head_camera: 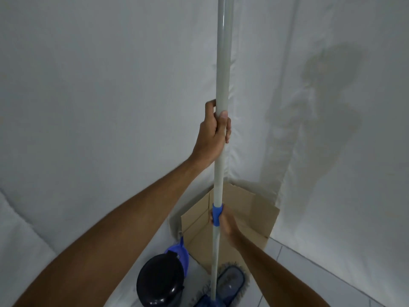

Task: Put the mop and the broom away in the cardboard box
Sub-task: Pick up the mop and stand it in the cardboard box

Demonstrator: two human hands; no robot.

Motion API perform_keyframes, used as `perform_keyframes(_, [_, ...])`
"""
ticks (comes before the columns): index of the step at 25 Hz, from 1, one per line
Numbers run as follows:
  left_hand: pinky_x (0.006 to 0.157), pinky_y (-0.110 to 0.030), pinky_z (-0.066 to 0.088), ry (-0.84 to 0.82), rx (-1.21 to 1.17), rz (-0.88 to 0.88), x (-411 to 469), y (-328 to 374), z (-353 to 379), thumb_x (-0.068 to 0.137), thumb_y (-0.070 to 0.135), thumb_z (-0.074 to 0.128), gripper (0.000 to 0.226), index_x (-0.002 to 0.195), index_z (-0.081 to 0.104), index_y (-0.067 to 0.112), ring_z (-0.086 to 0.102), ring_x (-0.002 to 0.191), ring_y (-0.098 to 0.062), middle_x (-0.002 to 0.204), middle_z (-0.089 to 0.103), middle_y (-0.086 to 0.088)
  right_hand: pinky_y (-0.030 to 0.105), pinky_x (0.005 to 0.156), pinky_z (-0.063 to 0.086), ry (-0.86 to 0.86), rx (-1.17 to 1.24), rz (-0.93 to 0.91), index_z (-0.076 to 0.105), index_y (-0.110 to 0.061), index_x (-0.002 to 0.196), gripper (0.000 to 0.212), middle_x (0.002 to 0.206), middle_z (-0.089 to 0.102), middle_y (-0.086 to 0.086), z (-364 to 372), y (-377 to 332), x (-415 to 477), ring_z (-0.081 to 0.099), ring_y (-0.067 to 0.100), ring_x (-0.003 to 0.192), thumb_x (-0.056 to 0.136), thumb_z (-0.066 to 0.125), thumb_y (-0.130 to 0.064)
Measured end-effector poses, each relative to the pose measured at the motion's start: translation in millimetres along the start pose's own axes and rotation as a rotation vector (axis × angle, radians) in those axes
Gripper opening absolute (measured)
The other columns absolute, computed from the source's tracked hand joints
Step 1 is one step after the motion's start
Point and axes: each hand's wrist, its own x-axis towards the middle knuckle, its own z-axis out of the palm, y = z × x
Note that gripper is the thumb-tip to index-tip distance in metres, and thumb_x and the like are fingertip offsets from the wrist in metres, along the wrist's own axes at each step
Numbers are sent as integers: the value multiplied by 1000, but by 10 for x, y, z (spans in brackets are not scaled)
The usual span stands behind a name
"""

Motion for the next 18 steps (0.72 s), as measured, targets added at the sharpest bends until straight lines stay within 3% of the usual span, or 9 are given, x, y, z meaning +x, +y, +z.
perform_keyframes(3, [55,-38,49,15,16,-21,422,-424,124,105,19,35,13,118,36,15,50,58,-25,72,51,-7,28,57,47,-43,-68,50,52,-18,79,39,61,58,-7,-268,-102,596,55,7,52,89,46,-55])
perform_keyframes(5, [56,-37,50,18,20,-24,696,-810,206,105,18,35,13,118,35,14,51,59,-26,73,52,-9,13,61,44,-19,-153,64,46,-37,82,19,76,51,-17,-427,-191,1007,54,-4,60,98,39,-43])
perform_keyframes(7, [56,-36,51,46,26,-14,948,-1221,271,105,16,35,13,118,35,14,52,59,-25,73,52,-8,12,70,41,16,-277,91,39,-45,82,30,86,48,-17,-571,-171,1504,49,-5,74,104,33,-26])
perform_keyframes(9, [57,-39,52,47,46,4,1169,-1670,321,105,15,35,13,118,35,12,52,59,-25,74,53,-10,29,82,49,-25,-305,142,48,-39,90,26,96,57,-5,-694,-64,2040,58,15,91,103,36,-19])
perform_keyframes(11, [59,-38,52,26,59,-1,1370,-2073,383,105,14,35,15,119,35,10,52,59,-24,75,53,-12,37,78,51,-59,-255,266,51,-20,105,13,99,58,4,-761,10,2525,57,26,99,103,39,-17])
perform_keyframes(13, [60,-32,53,15,107,-14,1561,-2377,425,105,13,35,19,122,34,4,53,60,-19,75,54,-12,42,81,52,-94,-205,354,48,-11,107,9,97,56,7,-800,24,2934,52,26,98,103,40,-13])
perform_keyframes(15, [63,-25,51,27,142,-45,1789,-2664,457,105,12,35,22,124,34,1,53,61,-14,75,54,-10,46,95,51,-126,-202,398,49,-10,107,11,107,55,12,-852,24,3367,51,25,100,103,40,-13])
perform_keyframes(18, [67,-22,50,38,180,-76,2040,-3132,486,105,12,33,18,121,34,6,53,65,-12,76,55,-7,49,102,48,-154,-130,429,50,-11,110,14,111,56,9,-921,137,3906,52,25,105,104,38,-15])
